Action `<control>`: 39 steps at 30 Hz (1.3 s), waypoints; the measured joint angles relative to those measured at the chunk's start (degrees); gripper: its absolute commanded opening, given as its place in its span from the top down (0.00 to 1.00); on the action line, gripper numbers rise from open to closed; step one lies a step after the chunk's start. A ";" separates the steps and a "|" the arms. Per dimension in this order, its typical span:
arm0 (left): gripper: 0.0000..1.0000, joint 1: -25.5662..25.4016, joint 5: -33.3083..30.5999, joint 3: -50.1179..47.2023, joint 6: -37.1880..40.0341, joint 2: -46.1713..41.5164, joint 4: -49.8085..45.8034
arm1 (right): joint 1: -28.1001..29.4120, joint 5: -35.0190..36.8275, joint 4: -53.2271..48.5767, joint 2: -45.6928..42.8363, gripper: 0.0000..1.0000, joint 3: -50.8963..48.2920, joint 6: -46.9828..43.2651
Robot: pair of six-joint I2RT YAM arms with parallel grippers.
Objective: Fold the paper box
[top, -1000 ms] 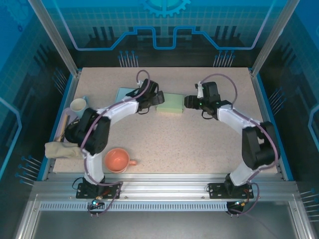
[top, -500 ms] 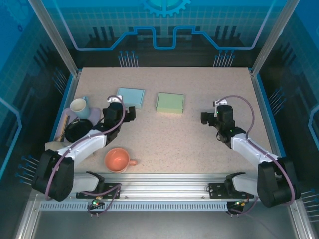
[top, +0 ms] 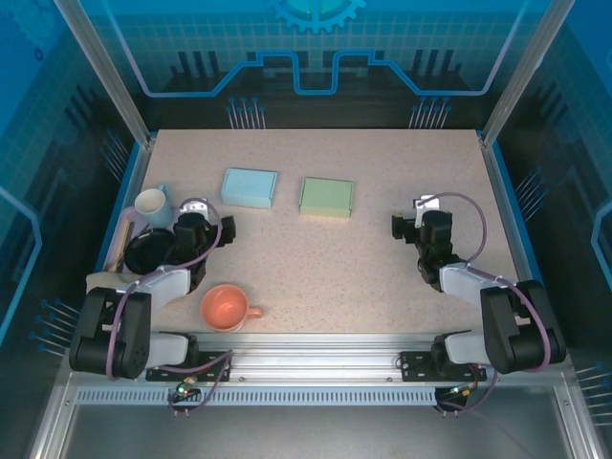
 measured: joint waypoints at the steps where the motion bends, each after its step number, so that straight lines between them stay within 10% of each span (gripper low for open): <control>1: 0.01 0.13 0.90 -0.55 0.66 0.00 1.81 | 0.00 -0.57 3.21 0.35 0.00 -1.05 -0.63; 10: 0.01 1.09 9.92 -7.50 4.48 10.27 23.96 | -2.62 -7.13 17.40 9.05 0.00 -6.45 -1.97; 39: 0.01 3.43 13.00 0.15 4.13 12.15 16.96 | -3.74 -13.38 11.89 9.44 0.00 0.00 -2.78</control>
